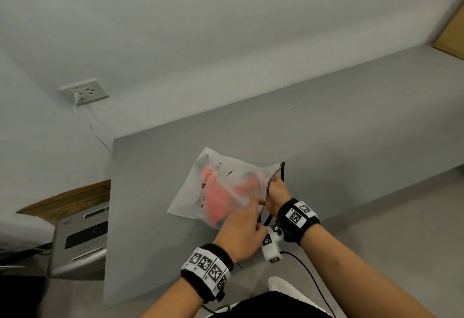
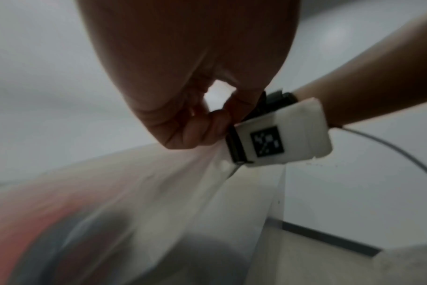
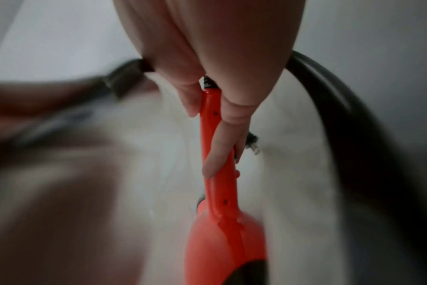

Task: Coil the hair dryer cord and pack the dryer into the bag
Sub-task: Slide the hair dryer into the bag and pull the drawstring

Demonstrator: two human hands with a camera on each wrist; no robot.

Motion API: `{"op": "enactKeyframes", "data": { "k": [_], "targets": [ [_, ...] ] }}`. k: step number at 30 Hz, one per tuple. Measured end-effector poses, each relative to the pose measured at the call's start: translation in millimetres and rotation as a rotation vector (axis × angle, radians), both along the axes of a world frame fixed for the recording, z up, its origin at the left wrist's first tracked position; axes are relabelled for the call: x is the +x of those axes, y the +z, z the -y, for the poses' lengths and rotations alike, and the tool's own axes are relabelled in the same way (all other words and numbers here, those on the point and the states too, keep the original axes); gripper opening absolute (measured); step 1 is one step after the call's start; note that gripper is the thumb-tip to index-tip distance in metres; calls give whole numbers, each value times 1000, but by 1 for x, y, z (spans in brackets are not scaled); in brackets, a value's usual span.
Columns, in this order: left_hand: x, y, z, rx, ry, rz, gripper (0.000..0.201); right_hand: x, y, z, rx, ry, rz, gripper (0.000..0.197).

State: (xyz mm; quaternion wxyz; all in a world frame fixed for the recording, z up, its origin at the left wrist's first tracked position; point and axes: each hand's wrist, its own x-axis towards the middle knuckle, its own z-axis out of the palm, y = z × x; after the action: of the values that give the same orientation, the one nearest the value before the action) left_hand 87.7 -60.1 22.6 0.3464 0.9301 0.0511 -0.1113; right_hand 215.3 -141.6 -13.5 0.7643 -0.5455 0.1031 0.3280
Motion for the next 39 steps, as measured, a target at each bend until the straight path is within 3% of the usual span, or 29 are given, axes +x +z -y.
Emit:
{"op": "enactKeyframes", "data": {
  "k": [3,7,11,13,16,20,23,30,33,39],
  "targets": [
    [0,-1,-3,-65,-28,-5,48,2,-4,8,48,58,21,23],
    [1,-6,-3,-101,5,16,45,5,-13,26,-142,249,94,28],
    [1,-11,-4,-83,13,0,44,6,-29,55,-270,270,29,27],
    [-2,-13,-4,-38,-21,-3,44,6,-37,70,-382,227,14,26],
    [-8,-22,-1,37,-109,-54,47,8,-53,88,-497,24,-31,19],
    [-13,-32,8,147,-234,-142,49,11,-62,86,-465,-101,-67,24],
    [-13,-34,14,179,-295,-185,48,10,-59,75,-428,-166,-116,12],
    [-6,-43,-2,202,-359,-362,45,13,-55,69,-346,-154,-96,17],
    [11,-31,-19,168,-290,-246,37,13,-51,74,-373,-142,40,11],
    [61,24,-41,36,-35,226,28,17,-5,70,-513,31,495,10]
  ]
}}
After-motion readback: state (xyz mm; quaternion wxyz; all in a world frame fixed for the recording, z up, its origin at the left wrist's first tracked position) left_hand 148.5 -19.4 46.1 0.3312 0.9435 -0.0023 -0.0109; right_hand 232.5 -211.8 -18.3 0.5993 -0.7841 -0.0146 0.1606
